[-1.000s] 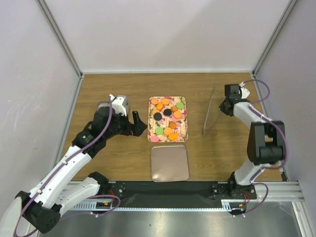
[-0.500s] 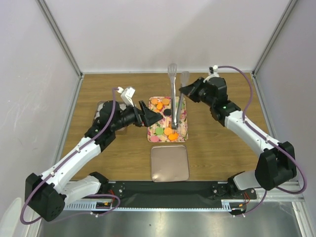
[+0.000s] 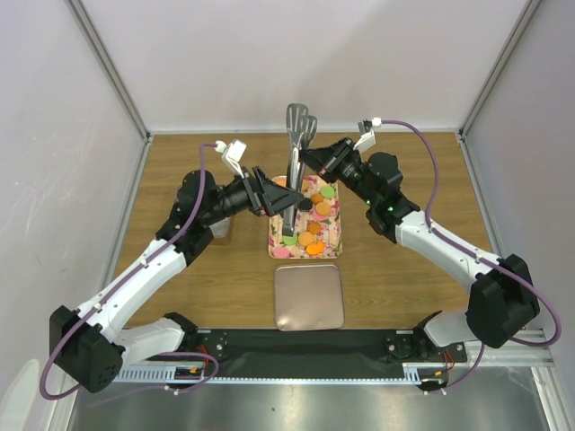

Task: Pack the cookies

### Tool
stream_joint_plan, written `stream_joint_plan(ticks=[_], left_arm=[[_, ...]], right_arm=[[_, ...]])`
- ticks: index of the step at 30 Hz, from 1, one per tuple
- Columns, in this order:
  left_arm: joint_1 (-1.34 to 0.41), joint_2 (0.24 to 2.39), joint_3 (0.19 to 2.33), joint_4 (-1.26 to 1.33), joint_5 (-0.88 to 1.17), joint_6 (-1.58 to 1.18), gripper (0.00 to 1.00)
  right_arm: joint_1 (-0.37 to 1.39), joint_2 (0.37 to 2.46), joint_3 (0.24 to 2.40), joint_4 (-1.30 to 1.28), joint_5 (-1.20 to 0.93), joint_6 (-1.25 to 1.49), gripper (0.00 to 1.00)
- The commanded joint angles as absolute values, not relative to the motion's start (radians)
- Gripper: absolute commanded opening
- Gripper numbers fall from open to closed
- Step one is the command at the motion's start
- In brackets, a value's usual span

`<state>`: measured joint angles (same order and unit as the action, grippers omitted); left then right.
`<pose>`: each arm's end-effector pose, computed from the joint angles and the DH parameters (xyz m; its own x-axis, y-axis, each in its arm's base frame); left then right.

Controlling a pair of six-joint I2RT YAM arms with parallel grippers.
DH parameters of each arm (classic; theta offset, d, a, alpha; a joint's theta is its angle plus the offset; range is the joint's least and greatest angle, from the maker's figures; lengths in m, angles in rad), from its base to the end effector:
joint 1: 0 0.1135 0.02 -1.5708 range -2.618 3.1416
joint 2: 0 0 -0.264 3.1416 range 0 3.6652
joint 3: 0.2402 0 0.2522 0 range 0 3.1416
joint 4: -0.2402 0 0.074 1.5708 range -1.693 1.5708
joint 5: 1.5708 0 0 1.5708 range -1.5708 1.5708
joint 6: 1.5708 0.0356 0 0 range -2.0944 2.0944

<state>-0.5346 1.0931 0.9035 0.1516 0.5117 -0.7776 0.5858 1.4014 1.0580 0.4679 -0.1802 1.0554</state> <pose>0.2109 -0.1452 0.3567 -0.6303 -0.3377 -0.6990 0.5937 0.3706 -0.7143 0.2752 0.1903 0.3613 -0.5512 0.6616 -0.5084 -0.4312 0.2959 0.8524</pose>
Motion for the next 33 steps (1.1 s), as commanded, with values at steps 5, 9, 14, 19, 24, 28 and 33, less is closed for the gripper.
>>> stream_joint_plan(ticks=[5,9,14,19,24,28,33], left_arm=[[-0.534,1.123,0.927,0.373,0.621,-0.915,1.00],[-0.531,1.134,0.896,0.475,0.650,-0.992,1.00],[-0.529,1.149,0.874,0.575,0.669,-1.080,1.00],[-0.529,1.146,0.859,0.591,0.683,-1.098,1.00],[-0.528,1.137,0.848,0.561,0.673,-1.065,0.95],[-0.528,1.140,0.835,0.592,0.672,-1.078,0.92],[-0.528,1.127,0.847,0.551,0.657,-1.043,0.86]], right_arm=[[0.598,1.388,1.003,0.784,-0.155,1.156,0.00],[0.607,1.385,0.959,0.865,-0.126,1.175,0.00],[0.627,1.387,0.930,0.942,-0.100,1.169,0.00],[0.643,1.399,0.934,0.962,-0.101,1.167,0.00],[0.649,1.382,0.916,0.948,-0.065,1.206,0.00],[0.670,1.382,0.904,0.977,-0.023,1.190,0.00],[0.684,1.382,0.888,1.000,-0.002,1.193,0.00]])
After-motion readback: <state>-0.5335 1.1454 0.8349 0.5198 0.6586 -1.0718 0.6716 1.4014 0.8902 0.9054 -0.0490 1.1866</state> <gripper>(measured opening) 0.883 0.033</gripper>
